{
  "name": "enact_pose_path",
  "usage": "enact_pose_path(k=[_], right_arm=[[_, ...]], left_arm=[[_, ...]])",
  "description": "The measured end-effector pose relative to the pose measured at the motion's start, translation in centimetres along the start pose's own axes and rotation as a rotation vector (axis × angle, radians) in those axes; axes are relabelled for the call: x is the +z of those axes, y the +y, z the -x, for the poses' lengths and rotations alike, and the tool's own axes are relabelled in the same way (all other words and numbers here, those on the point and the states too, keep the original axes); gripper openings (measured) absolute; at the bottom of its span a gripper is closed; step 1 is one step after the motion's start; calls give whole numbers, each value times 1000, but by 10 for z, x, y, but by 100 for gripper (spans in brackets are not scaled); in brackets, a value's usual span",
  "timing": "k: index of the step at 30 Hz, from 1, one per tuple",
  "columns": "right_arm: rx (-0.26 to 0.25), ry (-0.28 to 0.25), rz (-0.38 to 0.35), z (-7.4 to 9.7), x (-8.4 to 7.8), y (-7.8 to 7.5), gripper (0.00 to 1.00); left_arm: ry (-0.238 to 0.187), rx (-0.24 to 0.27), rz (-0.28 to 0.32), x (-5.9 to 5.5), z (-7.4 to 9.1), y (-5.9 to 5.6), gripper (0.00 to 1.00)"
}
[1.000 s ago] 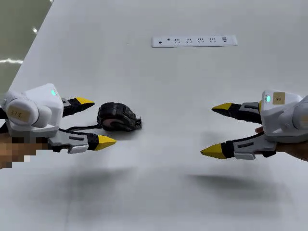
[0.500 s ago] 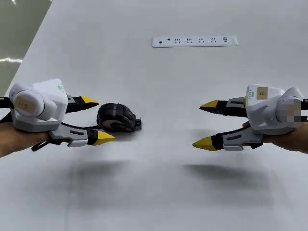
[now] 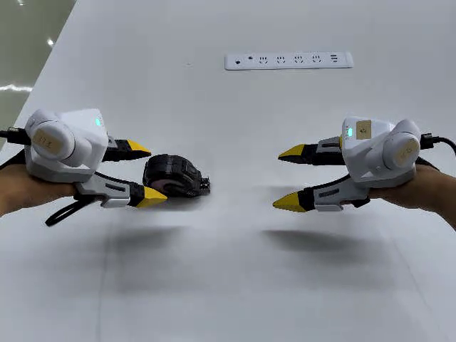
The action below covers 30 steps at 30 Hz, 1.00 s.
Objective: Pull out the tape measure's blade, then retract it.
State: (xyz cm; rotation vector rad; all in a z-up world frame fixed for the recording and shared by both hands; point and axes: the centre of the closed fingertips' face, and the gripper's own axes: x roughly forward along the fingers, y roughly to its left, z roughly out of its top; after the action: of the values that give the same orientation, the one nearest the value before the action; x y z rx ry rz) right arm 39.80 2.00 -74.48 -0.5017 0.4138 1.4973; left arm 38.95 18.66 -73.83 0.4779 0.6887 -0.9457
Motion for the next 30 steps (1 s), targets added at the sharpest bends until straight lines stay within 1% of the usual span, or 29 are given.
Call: enact_pose_path(k=[6, 16, 21, 30], right_arm=[[26, 3, 21, -11, 4, -2, 41], [68, 13, 43, -32, 9, -5, 37], [89, 15, 47, -42, 12, -4, 36], [130, 18, 56, -65, 19, -2, 33]], left_arm=[[32, -27, -38, -4, -4, 4, 44], [82, -72, -89, -10, -8, 7, 36], [100, -93, -105, -12, -9, 7, 32], [118, -119, -136, -12, -14, 7, 29]])
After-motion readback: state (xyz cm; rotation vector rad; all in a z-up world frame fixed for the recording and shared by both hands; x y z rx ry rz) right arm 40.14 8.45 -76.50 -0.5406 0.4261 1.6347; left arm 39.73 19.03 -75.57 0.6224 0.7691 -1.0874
